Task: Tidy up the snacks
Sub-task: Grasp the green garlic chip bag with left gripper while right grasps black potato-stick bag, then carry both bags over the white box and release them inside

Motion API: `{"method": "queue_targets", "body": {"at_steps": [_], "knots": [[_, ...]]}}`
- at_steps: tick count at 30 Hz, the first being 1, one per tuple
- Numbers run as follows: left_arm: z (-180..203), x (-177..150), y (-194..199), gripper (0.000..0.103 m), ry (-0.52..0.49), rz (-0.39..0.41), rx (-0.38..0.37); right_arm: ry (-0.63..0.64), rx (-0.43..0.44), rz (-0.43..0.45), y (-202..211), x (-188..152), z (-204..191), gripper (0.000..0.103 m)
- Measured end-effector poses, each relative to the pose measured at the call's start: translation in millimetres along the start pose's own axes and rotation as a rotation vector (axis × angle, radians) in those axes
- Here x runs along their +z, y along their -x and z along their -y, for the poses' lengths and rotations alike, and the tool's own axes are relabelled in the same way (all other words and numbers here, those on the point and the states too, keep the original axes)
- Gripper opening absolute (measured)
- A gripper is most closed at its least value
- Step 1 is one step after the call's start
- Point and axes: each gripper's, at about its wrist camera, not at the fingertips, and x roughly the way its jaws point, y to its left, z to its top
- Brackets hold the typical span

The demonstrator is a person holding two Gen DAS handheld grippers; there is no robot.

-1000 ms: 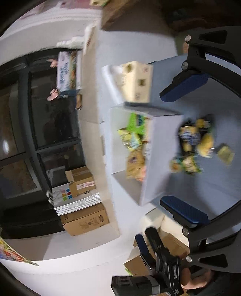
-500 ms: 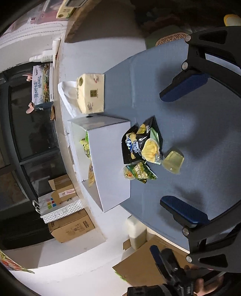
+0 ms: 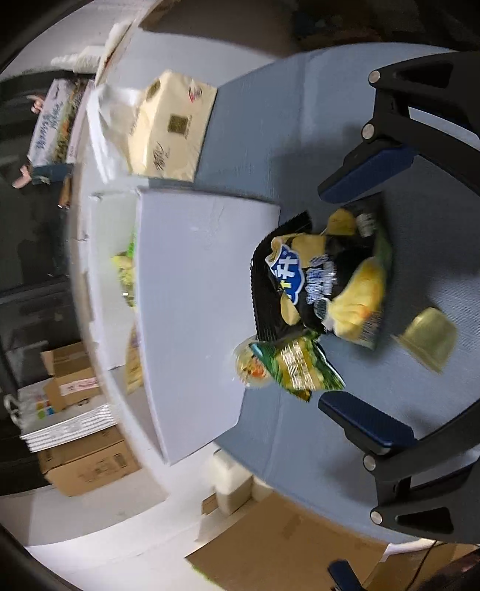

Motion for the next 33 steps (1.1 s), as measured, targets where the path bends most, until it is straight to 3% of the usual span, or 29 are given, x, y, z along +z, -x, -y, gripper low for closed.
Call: {"method": "queue_targets", "body": {"at_steps": [2, 3, 5, 6, 10, 13, 18, 24, 25, 27, 28, 33], "knots": [[-0.8, -0.2, -1.3, 0.103, 0.003, -0.001, 0.004, 0.013, -0.024, -0.032, -12.9, -1.6, -0.6, 0.095], [-1.8, -0.5, -3.0, 0.103, 0.006, -0.006, 0.004, 0.019, -0.041, -0.046, -17.0, -2.9, -0.4, 0.076], [-2.7, -1.7, -6.8, 0.103, 0.009, -0.016, 0.007, 0.017, -0.014, -0.038, -15.4, -5.6, 1.0, 0.069], [-3.2, -2.2, -9.3, 0.103, 0.011, -0.020, 0.005, 0.012, 0.006, -0.035, -11.5, -6.4, 1.9, 0.059], [-5.0, -0.3, -24.5, 0.103, 0.008, -0.045, 0.007, -0.011, 0.058, 0.017, 17.4, -15.0, 7.4, 0.050], [-3.3, 7.9, -45.6, 0.103, -0.004, -0.071, 0.001, -0.061, 0.099, 0.066, 45.5, -25.8, 16.8, 0.048], [4.3, 33.4, -108.5, 0.103, -0.057, -0.132, 0.043, -0.087, 0.102, 0.210, 105.2, -47.2, 26.6, 0.042], [9.5, 51.0, -174.5, 0.103, -0.072, -0.216, 0.092, -0.149, 0.136, 0.273, 145.5, -66.8, 41.5, 0.039], [9.5, 50.8, -182.0, 0.099, -0.075, -0.229, 0.104, -0.152, 0.140, 0.279, 150.3, -69.0, 42.9, 0.039], [5.5, 49.3, -195.5, 0.080, -0.063, -0.253, 0.129, -0.158, 0.135, 0.296, 159.9, -70.9, 43.9, 0.039], [3.8, 48.5, -199.7, 0.058, -0.056, -0.265, 0.125, -0.164, 0.140, 0.303, 163.2, -72.7, 45.1, 0.039], [4.0, 43.0, -178.8, 0.055, -0.066, -0.206, 0.090, -0.181, 0.139, 0.294, 160.8, -78.3, 49.8, 0.040]]}}
